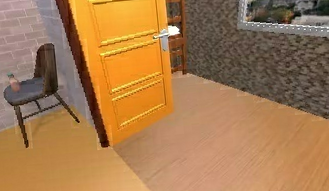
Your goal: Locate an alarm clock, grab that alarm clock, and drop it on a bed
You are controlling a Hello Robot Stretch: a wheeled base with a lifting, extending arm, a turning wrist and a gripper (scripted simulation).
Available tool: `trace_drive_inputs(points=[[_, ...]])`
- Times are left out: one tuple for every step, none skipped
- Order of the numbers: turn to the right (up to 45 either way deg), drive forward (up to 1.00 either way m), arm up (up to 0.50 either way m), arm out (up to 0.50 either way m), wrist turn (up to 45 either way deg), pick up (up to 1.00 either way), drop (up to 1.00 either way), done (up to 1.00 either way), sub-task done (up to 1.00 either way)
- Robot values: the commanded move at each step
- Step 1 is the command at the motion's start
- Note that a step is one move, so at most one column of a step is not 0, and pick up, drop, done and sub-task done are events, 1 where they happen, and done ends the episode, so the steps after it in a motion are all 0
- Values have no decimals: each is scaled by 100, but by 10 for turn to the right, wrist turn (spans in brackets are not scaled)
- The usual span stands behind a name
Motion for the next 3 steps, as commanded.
trace_drive_inputs(points=[[0,60,0,0,0,0,0,0,0],[450,0,0,0,0,0,0,0,0],[60,0,0,0,0,0,0,0,0]])
